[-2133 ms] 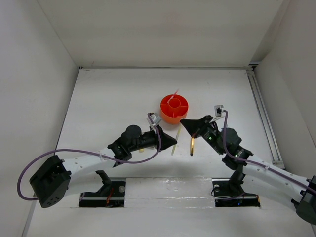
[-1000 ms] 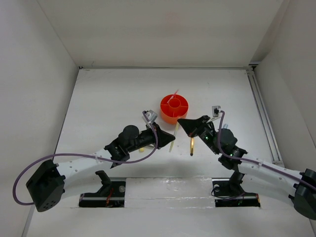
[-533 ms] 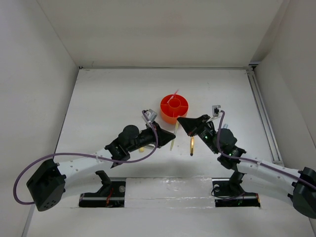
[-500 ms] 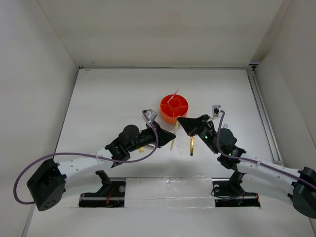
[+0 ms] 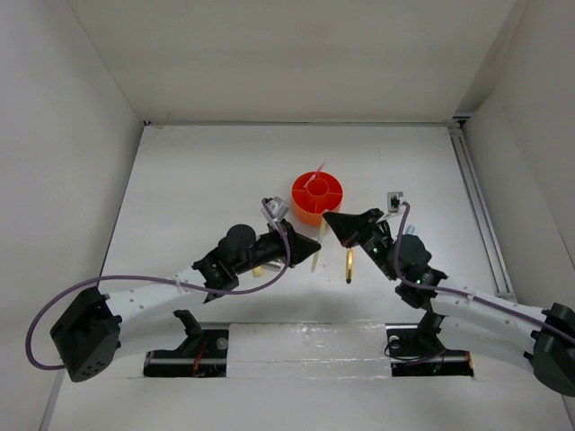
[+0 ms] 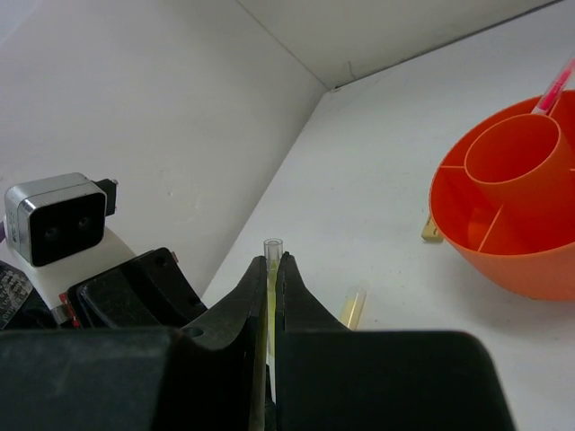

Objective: Sort the stationery into containers
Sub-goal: Close the pen cap on the pen, then place the pen in the storage box.

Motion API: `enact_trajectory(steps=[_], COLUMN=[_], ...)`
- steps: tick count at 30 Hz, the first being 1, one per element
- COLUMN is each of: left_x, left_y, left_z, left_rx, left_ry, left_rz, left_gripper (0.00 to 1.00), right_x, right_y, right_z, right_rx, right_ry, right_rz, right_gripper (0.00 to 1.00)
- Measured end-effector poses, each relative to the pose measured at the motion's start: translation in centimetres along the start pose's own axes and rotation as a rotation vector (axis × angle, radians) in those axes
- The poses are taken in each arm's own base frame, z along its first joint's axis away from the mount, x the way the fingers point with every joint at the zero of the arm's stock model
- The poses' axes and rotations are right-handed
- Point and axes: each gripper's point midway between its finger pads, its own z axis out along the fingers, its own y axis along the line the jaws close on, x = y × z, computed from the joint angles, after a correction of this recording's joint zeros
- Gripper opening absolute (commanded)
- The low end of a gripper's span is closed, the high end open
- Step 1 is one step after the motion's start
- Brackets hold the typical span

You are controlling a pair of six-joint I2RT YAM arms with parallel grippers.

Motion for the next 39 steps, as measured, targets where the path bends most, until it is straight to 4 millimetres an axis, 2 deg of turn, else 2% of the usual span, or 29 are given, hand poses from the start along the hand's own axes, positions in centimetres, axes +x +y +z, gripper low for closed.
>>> enact_trajectory(steps=[3, 4, 8, 11, 13, 14, 19, 26, 28, 34, 36, 39], left_x=[-0.2, -0.2, -0.3, -0.5, -0.5, -0.8, -2.1, -2.1, -2.3, -2.9, -3.8, -5.9], left_y=[-0.1, -0.2, -0.5, -0.8, -0.8, -0.8, -1.0, -0.3, 0.7, 5.7, 6.7, 7.8], left_z=[0.0, 0.0, 0.1, 0.1, 0.1, 0.1, 0.2, 0.5, 0.6, 1.4, 1.8, 2.5], left_rx=[0.005, 0.009, 0.024, 0.038, 0.040, 0.040, 0.046, 0.005, -0.045, -0.287, -0.342, -0.395], left_ry=[-0.002, -0.001, -0.004, -0.011, -0.013, -0.025, -0.079, -0.099, -0.117, -0.142, -0.150, -0.177], left_rz=[0.006, 0.009, 0.016, 0.021, 0.026, 0.029, 0.057, 0.079, 0.083, 0.146, 0.188, 0.258], left_gripper=[0.00, 0.00, 0.00, 0.00, 0.00, 0.00, 0.00, 0.00, 0.00, 0.00, 0.00, 0.00], right_x=[-0.3, -0.4, -0.7, -1.0, -1.1, -0.8, 0.8, 0.3, -0.3, -3.3, -4.7, -5.5], right_y=[0.2, 0.2, 0.6, 0.8, 0.8, 0.8, 0.4, 0.6, 0.9, 1.7, 2.1, 1.9], right_z=[-0.1, -0.1, -0.5, -0.6, -0.6, -0.7, -1.0, -1.3, -1.7, -3.4, -4.5, -5.7], right_rx=[-0.004, -0.007, -0.018, -0.023, -0.023, -0.021, -0.012, -0.014, -0.021, -0.026, -0.039, -0.037], right_ry=[-0.008, -0.011, -0.016, -0.023, -0.024, -0.012, 0.050, 0.041, 0.023, -0.059, -0.101, -0.133], right_rz=[-0.001, -0.001, -0.011, -0.021, -0.021, -0.024, -0.043, -0.052, -0.055, -0.072, -0.072, -0.076], right_gripper=[0.05, 0.10, 0.13, 0.20, 0.32, 0.46, 0.68, 0.78, 0.79, 0.79, 0.79, 0.79])
